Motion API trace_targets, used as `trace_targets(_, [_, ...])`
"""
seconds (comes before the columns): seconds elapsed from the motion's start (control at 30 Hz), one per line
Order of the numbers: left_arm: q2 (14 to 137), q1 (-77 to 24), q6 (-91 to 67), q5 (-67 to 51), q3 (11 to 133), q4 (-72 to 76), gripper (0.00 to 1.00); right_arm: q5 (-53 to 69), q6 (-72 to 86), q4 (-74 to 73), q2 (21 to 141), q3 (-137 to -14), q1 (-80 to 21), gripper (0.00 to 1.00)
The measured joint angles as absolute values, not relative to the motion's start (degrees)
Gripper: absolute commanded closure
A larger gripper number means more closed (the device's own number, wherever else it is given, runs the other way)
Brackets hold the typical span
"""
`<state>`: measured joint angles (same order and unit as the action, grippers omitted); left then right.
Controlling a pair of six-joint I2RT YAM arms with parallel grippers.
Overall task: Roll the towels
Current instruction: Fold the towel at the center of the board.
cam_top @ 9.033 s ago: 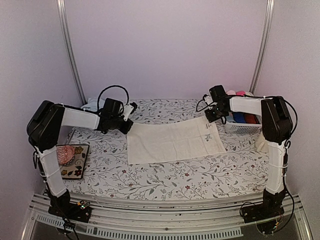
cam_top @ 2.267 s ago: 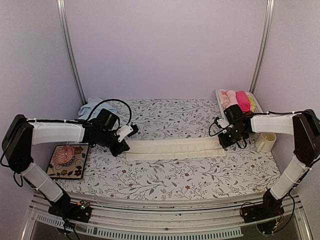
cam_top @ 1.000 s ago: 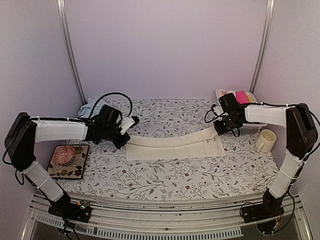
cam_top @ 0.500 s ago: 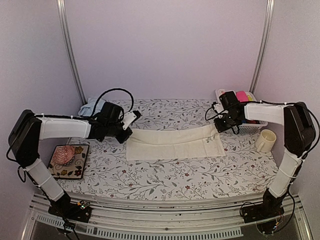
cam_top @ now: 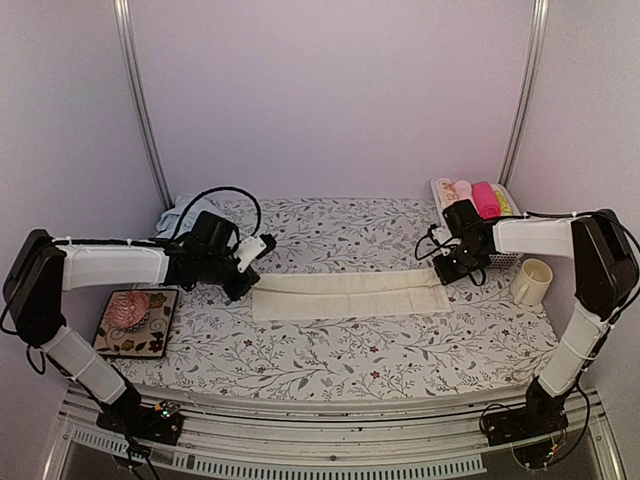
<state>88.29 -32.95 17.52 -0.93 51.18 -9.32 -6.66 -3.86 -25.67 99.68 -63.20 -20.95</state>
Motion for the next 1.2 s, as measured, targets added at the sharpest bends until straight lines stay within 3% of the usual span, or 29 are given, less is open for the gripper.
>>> trace_targets(1.2, [87.46,-33.28,17.3,-7.22,50.72,-18.35,1.0,-2.28,-2.76,-26.7,95.64,-56.9,-22.15,0.94])
